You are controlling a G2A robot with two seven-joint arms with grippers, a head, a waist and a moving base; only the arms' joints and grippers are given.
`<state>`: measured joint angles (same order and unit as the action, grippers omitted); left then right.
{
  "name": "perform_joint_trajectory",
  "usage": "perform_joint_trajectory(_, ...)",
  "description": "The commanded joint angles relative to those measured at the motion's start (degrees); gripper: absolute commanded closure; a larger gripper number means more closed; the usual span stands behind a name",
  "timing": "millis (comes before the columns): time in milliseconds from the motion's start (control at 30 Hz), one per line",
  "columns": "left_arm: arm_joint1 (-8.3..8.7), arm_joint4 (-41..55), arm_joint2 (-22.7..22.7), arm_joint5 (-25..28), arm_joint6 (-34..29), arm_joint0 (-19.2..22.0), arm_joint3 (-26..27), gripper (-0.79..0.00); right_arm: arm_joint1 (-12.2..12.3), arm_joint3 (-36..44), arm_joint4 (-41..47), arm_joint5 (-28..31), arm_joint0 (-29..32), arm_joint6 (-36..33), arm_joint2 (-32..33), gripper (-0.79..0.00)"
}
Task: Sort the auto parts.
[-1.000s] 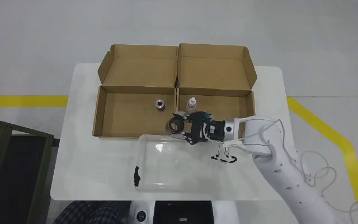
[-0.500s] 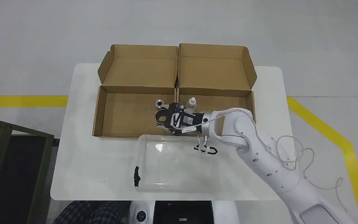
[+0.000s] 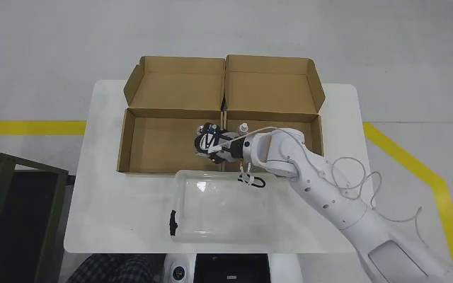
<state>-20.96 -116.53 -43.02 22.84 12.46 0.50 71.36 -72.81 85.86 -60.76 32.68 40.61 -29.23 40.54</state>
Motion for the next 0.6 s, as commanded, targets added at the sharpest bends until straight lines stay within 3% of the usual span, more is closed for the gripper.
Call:
perform_joint_trajectory(0, 0.0, 0.0, 0.0, 0.0, 0.0, 0.0, 0.0, -0.785, -0.5, -1.2, 0.2, -0.1, -0.7, -0.4, -0.7, 0.0)
perform_joint_trajectory(567, 0.0, 0.0, 0.0, 0.0, 0.0, 0.0, 0.0, -0.785, -4.3, -10.2, -0.1, -1.8, -4.8, -1.5, -5.7, 0.0)
